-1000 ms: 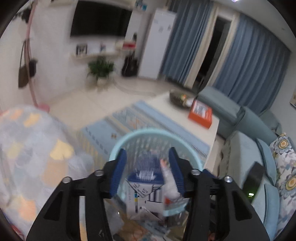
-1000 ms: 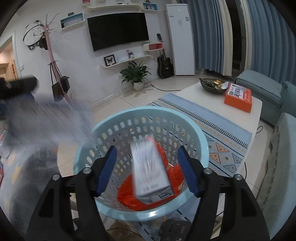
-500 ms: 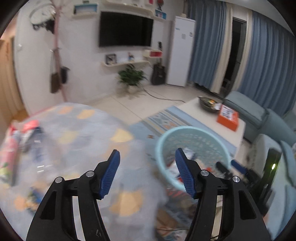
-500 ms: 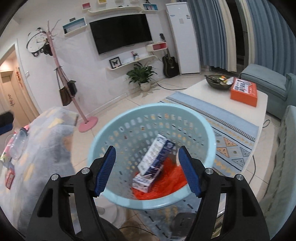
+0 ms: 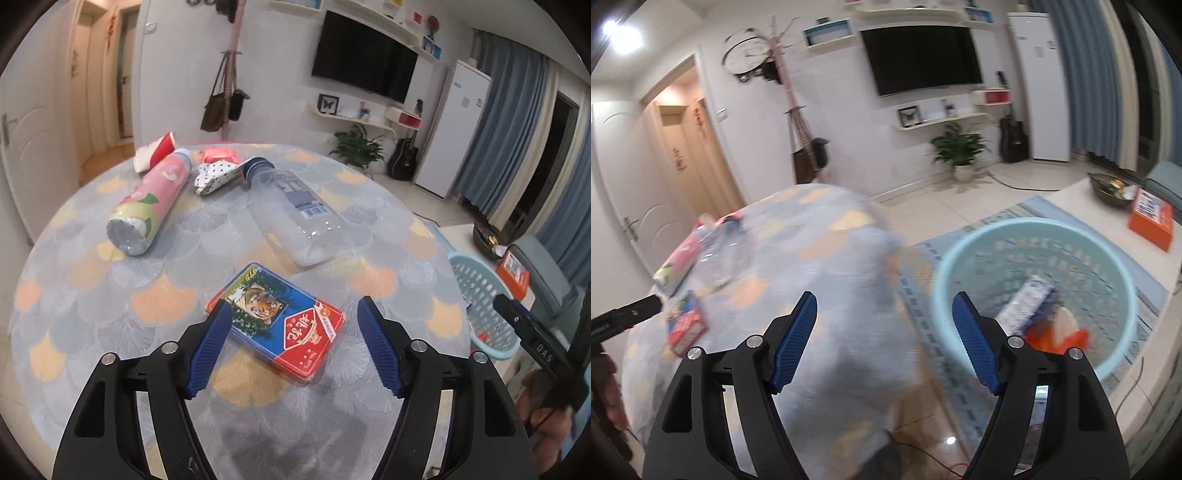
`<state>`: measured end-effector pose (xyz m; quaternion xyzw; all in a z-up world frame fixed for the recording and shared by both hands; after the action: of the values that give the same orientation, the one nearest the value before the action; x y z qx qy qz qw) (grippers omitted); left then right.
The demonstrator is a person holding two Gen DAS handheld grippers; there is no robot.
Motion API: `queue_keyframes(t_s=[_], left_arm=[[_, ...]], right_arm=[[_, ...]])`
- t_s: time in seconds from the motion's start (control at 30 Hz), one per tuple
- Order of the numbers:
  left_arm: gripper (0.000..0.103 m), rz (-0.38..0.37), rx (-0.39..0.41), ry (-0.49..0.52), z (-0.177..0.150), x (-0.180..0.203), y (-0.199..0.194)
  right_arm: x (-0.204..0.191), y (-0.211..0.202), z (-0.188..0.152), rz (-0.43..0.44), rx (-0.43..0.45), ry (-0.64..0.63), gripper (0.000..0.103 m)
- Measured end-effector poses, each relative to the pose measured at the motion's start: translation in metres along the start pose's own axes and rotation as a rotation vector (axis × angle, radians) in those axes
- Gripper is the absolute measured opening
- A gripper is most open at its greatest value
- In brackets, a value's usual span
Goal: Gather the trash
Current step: 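Grasp the red-blue card box with the left tool while the right tool approaches the clear bottle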
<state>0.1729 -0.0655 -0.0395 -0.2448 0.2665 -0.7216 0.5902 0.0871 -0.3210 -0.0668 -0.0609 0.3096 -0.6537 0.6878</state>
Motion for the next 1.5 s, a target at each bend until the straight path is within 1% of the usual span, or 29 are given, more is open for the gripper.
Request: queue_keyframes(t_s=[0.07,0.1,0.17,0.2,0.23,0.27,0.3,0.33,0.37,0.43,0.47,0.5,0.53,0.6,0.63,0.7,0.73,0.77,0.8,0.83,0.87,0.93,1.0,1.07,1.13,1.17,1.33,1.4,1.5], left_arm=[[0.072,0.032,-0.018,0.046,-0.001,0.006,0.006],[0.072,0.042,-0.031,0.051,-0.002,0.006,0.01],[0.073,0.043,-0.046,0.014,-0.001,0.002,0.019],[0.074,0.04,-0.049,-0.02,0.001,0.002,0.023],[0.078,0.046,-0.049,-0.046,0.004,0.004,0.027],[0.082,0.062,-0.045,-0.051,0.003,0.005,0.032],[0.084,0.105,-0.045,-0.042,0.003,0.012,0.038],[0.086,0.147,-0.059,-0.022,0.002,0.018,0.045],[0.091,0.204,-0.048,0.025,0.001,0.026,0.05],[0.094,0.269,-0.08,0.113,-0.001,0.039,0.058],[0.094,0.29,-0.088,0.152,-0.002,0.043,0.06],[0.094,0.293,-0.089,0.175,-0.004,0.043,0.059],[0.094,0.278,-0.09,0.179,-0.006,0.04,0.057],[0.087,0.251,-0.083,0.21,-0.009,0.033,0.051],[0.085,0.246,-0.077,0.227,-0.011,0.029,0.047],[0.081,0.216,-0.064,0.226,-0.017,0.013,0.036],[0.072,0.204,-0.048,0.218,-0.02,0.007,0.029],[0.06,0.192,-0.029,0.207,-0.023,-0.001,0.023],[0.054,0.182,-0.006,0.193,-0.026,-0.01,0.014],[0.044,0.177,0.009,0.179,-0.028,-0.018,0.008],[0.041,0.172,0.019,0.164,-0.03,-0.026,0.003],[0.039,0.161,0.022,0.141,-0.034,-0.042,-0.001],[0.038,0.123,0.034,0.122,-0.039,-0.054,-0.007],[0.032,0.088,0.045,0.092,-0.041,-0.064,-0.014],[0.029,0.033,0.076,0.05,-0.044,-0.076,-0.022],[0.029,0.018,0.089,0.032,-0.046,-0.082,-0.024],[0.029,0.007,0.116,-0.007,-0.049,-0.093,-0.026],[0.027,0.028,0.127,-0.028,-0.048,-0.101,-0.028],[0.024,0.029,0.138,-0.061,-0.046,-0.115,-0.031]], right_arm=[[-0.013,0.001,0.001,0.019,-0.003,-0.02,0.072],[-0.018,0.002,0.001,0.026,-0.006,-0.029,0.072],[-0.029,0.005,-0.001,0.035,-0.018,-0.051,0.072],[-0.032,0.007,-0.002,0.035,-0.026,-0.056,0.072],[-0.035,0.007,-0.003,0.036,-0.031,-0.059,0.072],[-0.038,0.008,-0.004,0.038,-0.037,-0.062,0.072],[-0.039,0.008,-0.004,0.039,-0.04,-0.064,0.072],[-0.041,0.006,-0.004,0.042,-0.04,-0.067,0.072],[-0.042,0.005,-0.003,0.043,-0.041,-0.07,0.072],[-0.045,0.005,-0.001,0.038,-0.042,-0.077,0.072],[-0.045,0.004,-0.001,0.038,-0.04,-0.078,0.072],[-0.045,0.004,0.0,0.038,-0.04,-0.075,0.072],[-0.044,0.005,0.0,0.039,-0.042,-0.07,0.072],[-0.043,0.008,0.0,0.05,-0.047,-0.054,0.072],[-0.043,0.009,0.0,0.053,-0.05,-0.049,0.072],[-0.045,0.013,-0.001,0.058,-0.059,-0.047,0.072],[-0.048,0.016,-0.001,0.062,-0.066,-0.052,0.072],[-0.052,0.019,0.0,0.067,-0.071,-0.06,0.072],[-0.055,0.021,0.0,0.071,-0.075,-0.068,0.073],[-0.062,0.025,0.002,0.077,-0.079,-0.082,0.073],[-0.067,0.028,0.003,0.083,-0.083,-0.094,0.073],[-0.083,0.034,0.009,0.093,-0.095,-0.123,0.073],[-0.097,0.039,0.014,0.098,-0.096,-0.146,0.073],[-0.111,0.042,0.02,0.122,-0.09,-0.159,0.073],[-0.123,0.047,0.024,0.151,-0.093,-0.162,0.073],[-0.127,0.049,0.025,0.16,-0.095,-0.164,0.073],[-0.141,0.07,0.03,0.152,-0.131,-0.151,0.073],[-0.145,0.079,0.033,0.146,-0.146,-0.14,0.073],[-0.152,0.088,0.037,0.144,-0.149,-0.146,0.073]])
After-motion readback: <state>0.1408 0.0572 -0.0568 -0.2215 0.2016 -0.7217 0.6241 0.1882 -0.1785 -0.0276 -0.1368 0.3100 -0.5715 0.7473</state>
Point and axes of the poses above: each gripper's, at about its wrist camera, not at the fingertips, and y roughly the way its jaws point, x to its right, z to its top, the point moved 1 cm from there along y, roughly the way its jaws point, and after that the axes turned 9 degrees about z, right-handed, at the moved point
